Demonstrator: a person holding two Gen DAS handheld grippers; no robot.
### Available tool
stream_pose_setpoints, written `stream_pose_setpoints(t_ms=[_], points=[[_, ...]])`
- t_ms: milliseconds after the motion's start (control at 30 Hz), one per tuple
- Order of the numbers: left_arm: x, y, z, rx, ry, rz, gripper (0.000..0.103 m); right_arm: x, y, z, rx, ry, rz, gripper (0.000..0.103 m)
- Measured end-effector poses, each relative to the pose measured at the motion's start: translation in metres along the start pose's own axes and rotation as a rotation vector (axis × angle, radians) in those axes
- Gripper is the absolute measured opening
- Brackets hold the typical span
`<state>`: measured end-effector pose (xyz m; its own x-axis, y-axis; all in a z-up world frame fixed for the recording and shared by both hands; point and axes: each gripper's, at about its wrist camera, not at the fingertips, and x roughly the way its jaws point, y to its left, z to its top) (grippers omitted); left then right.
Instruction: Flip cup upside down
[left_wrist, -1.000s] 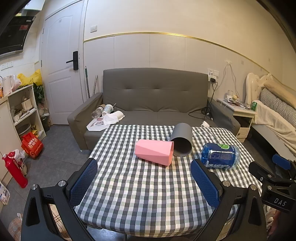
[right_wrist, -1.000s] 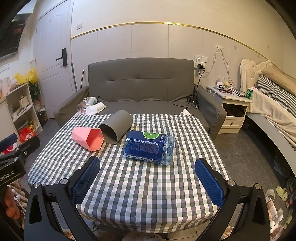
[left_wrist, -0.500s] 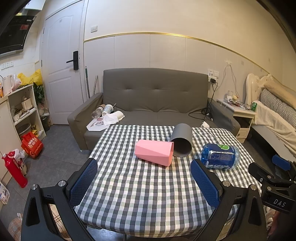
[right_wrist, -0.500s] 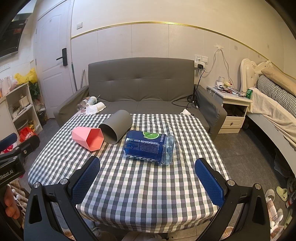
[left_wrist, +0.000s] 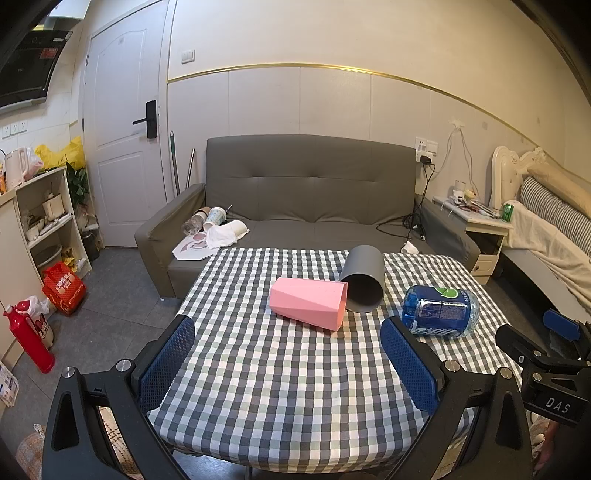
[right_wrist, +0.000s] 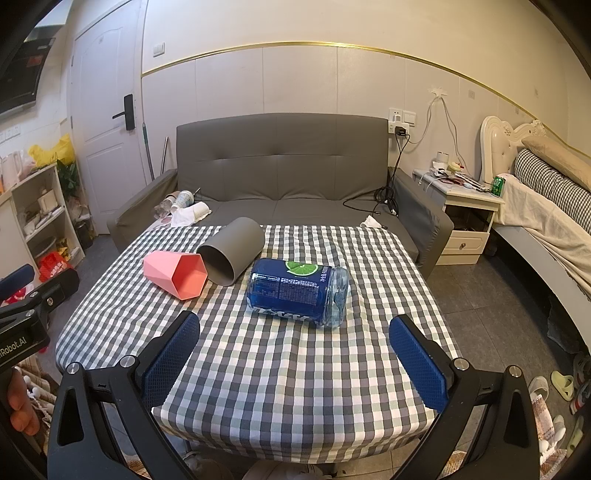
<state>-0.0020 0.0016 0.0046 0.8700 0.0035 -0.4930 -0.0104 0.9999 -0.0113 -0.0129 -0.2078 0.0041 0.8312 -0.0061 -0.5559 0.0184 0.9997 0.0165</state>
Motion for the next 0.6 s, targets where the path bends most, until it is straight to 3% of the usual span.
stream_pose_setpoints(t_ms=[367, 600], points=[[0.002, 0.0, 0.004, -0.011, 0.013, -0.005, 0.103, 0.005, 0.006, -0.004, -0.012, -0.005, 0.0, 0.103], [0.019, 0.006, 0.012, -0.036, 0.063, -0.01, 0.103, 0.006, 0.011, 0.013, -0.027, -0.004, 0.006, 0.103]])
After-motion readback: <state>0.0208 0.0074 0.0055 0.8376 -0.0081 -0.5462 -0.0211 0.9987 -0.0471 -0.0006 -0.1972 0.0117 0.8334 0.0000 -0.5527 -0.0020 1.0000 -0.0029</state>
